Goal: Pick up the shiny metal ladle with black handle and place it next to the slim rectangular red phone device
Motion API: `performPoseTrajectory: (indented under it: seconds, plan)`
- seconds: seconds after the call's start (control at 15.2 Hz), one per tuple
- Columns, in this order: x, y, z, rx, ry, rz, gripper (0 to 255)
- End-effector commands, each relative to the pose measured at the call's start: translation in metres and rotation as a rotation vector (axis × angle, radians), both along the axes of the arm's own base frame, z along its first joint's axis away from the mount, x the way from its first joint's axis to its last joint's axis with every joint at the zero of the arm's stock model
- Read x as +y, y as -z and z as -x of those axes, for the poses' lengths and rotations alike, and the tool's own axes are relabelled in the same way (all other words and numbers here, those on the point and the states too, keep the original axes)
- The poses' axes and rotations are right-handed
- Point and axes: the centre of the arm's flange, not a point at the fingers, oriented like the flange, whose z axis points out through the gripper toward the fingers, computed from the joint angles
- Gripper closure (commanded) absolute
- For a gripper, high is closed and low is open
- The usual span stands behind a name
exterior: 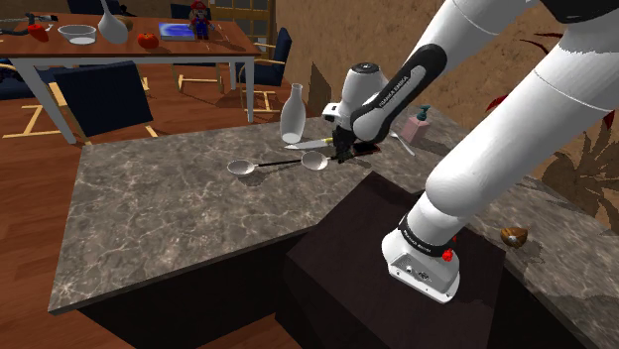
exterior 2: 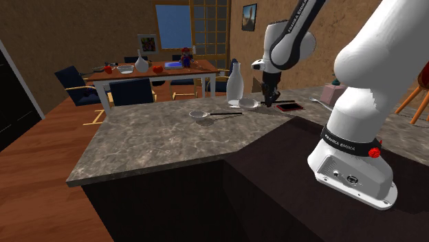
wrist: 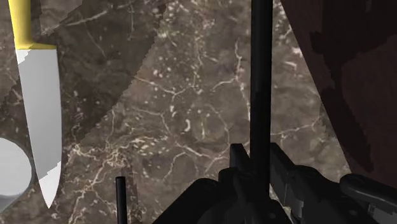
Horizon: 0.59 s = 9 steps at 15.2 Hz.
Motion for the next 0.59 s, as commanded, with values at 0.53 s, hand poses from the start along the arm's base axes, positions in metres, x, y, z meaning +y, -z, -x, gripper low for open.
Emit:
performPoseTrajectory:
  seconds: [0.53]
  plan:
    - [-0.123,-0.001,0.052,0.000,-0.003,0.000,255]
